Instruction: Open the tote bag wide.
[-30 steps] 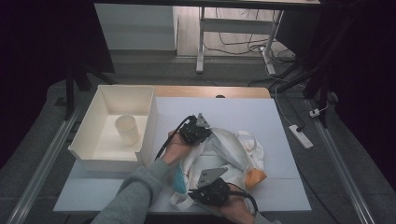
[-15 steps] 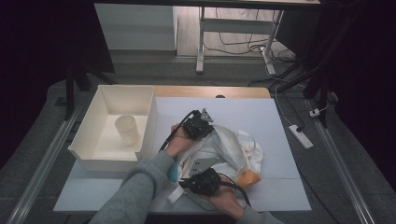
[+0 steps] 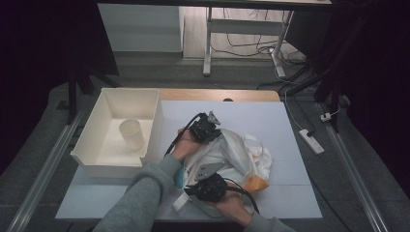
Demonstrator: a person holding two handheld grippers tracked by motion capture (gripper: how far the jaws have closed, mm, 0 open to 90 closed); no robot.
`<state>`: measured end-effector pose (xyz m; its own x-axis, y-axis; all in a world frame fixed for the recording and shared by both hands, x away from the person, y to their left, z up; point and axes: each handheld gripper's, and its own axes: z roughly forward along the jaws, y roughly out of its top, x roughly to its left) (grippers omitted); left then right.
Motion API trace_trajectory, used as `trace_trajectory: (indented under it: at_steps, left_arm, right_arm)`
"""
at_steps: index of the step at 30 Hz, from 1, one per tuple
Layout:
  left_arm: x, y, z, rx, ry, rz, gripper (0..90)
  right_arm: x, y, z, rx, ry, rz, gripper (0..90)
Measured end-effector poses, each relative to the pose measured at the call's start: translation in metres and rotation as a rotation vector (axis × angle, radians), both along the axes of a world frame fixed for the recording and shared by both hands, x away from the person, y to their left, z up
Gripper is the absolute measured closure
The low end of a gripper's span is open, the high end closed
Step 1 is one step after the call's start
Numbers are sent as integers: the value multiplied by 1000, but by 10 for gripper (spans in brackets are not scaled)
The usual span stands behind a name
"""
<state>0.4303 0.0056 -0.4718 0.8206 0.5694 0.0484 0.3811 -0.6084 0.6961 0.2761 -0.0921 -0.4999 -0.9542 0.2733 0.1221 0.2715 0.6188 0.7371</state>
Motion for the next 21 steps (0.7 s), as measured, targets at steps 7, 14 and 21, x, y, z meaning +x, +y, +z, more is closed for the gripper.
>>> trace_trajectory:
  at_steps: [7,14,21]
  left_arm:
    - [-8,5,4,-22,5,15,659]
    - [-27,21,21,-98,11,27,495]
    - [-48,36,28,-140,44,22,441]
  right_arm:
    - [0,-7,5,36,11,-16,620]
    - [6,-48,37,140,-35,-105,548]
    - [22,-81,47,101,-99,-194,540]
